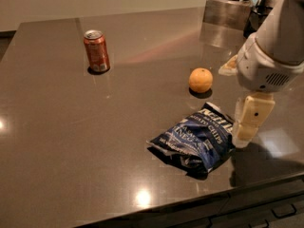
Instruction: Move blue chip bag near coke can
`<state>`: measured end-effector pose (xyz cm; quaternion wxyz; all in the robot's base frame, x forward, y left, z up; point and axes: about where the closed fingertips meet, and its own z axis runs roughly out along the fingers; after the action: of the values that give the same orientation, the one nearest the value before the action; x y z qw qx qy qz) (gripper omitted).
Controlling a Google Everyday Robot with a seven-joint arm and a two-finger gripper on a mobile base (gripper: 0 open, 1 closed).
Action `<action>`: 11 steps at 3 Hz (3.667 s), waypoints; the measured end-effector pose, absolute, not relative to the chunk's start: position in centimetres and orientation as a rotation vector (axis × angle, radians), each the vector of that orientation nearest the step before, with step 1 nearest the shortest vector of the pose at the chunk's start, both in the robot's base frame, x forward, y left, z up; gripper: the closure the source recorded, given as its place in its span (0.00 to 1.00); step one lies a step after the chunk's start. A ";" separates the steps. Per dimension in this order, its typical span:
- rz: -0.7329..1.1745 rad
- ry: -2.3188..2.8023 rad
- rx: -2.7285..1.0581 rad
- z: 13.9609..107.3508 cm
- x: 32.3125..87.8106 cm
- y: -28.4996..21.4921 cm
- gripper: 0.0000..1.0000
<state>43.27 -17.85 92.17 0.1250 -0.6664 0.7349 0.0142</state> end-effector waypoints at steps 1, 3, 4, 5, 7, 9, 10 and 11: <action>0.071 2.117 -1.986 89.8 42.9 -17.3 0.00; 0.117 2.102 -2.049 86.5 42.1 -16.6 0.16; 0.138 2.094 -2.066 85.8 41.8 -16.1 0.40; 0.159 2.077 -2.067 86.1 41.7 -15.3 0.63; 0.232 1.983 -2.090 89.3 43.5 -9.4 1.00; 0.273 1.870 -2.112 92.1 46.3 -2.1 1.00; 0.250 1.852 -2.080 92.2 48.9 1.9 1.00; 0.190 1.872 -2.012 91.6 52.2 4.7 1.00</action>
Offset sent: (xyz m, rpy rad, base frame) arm -0.0129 0.0131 -0.0693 -0.0015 0.0786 0.0948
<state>52.22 4.75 91.55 0.1924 -0.7168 0.6668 0.0676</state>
